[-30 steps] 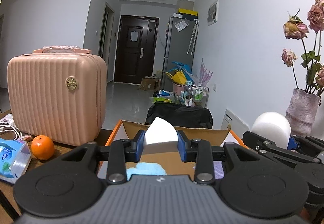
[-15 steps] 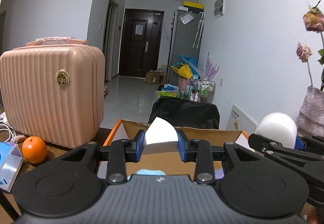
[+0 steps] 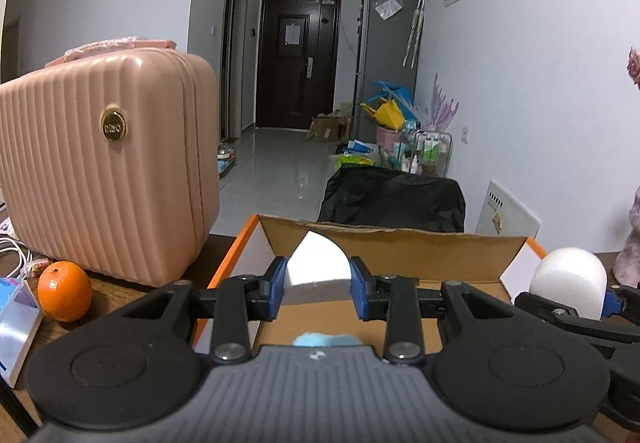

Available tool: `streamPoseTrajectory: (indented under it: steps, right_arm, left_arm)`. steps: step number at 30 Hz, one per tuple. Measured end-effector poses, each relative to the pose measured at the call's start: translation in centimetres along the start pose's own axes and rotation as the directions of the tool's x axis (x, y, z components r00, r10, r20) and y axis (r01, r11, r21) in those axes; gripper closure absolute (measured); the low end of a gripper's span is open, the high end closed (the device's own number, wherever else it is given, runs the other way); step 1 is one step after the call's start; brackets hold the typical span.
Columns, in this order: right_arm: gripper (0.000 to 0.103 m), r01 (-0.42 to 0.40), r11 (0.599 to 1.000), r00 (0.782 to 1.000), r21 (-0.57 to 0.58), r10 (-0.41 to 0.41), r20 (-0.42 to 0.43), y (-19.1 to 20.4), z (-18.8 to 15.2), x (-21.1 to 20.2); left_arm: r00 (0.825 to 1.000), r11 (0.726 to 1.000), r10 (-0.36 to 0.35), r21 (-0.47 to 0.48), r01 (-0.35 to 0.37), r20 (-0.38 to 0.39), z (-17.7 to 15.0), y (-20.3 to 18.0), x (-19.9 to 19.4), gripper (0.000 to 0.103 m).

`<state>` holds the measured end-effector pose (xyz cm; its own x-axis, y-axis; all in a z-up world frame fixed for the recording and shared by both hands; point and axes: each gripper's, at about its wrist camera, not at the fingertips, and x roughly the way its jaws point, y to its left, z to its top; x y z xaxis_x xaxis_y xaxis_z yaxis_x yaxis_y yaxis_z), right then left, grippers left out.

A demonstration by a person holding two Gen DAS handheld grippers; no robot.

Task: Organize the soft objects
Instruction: 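Carry the foam wedge and foam cylinder in both grippers over the cardboard box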

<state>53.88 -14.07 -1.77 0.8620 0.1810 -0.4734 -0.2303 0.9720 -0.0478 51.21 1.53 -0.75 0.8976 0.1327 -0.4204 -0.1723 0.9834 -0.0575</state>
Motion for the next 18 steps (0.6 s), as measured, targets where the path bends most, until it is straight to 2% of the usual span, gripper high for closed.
streamPoseTrajectory:
  steps: [8,14,18]
  right_arm:
    - [0.061,-0.005,1.0,1.0,0.027,0.005,-0.021,-0.4,-1.1,1.9]
    - [0.061,-0.008,1.0,1.0,0.03,0.008,0.006,-0.4,-1.7,1.6]
    - [0.056,-0.005,1.0,1.0,0.026,0.005,0.011,-0.4,-1.8,1.5]
  left_arm:
    - [1.0,1.0,0.008,0.015,-0.008,-0.024,-0.6,-0.2,0.9,0.069]
    - [0.999,1.0,0.013,0.014,-0.012,-0.03,-0.7,0.0,1.2,0.069]
    - [1.0,1.0,0.01,0.017,-0.01,-0.024,-0.7,0.0,1.0,0.066]
